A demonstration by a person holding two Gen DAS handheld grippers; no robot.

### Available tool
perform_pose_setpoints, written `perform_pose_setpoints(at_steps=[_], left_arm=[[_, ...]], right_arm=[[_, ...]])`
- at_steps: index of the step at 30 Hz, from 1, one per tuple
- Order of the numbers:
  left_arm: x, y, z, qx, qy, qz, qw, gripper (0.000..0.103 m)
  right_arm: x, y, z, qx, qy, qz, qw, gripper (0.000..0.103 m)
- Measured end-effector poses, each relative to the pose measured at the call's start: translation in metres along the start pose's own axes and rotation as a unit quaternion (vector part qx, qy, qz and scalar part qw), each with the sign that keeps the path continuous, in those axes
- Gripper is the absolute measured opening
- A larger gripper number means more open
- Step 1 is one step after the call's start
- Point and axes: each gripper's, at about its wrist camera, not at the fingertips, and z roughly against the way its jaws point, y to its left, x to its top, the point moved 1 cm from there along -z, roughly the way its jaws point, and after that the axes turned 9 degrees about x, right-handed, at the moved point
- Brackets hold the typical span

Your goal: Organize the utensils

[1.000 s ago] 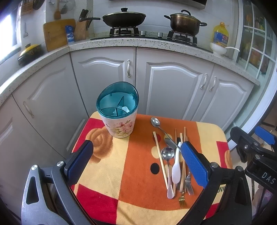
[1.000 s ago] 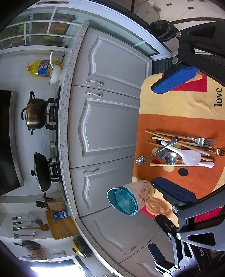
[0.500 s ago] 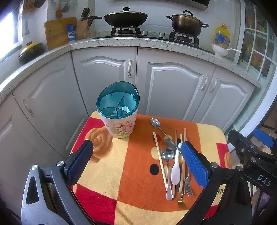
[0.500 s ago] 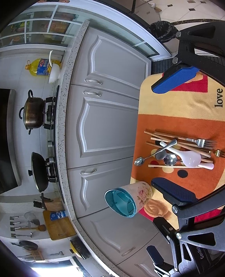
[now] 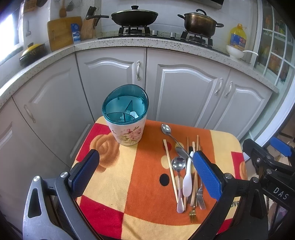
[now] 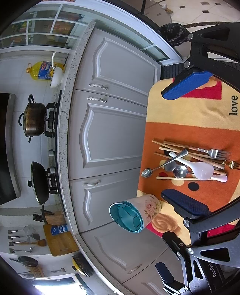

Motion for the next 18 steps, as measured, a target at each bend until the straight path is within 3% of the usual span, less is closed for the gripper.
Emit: perform_pose_setpoints(at_steps=[18], left_arm=[[-0.0010, -0.0004, -0.0014, -0.002, 0.002, 0.001, 1.0000, 0.102]], right_arm=[[-0.0001, 0.0015, -0.0045, 0.000, 0.004, 0.006, 1.000, 0.097]])
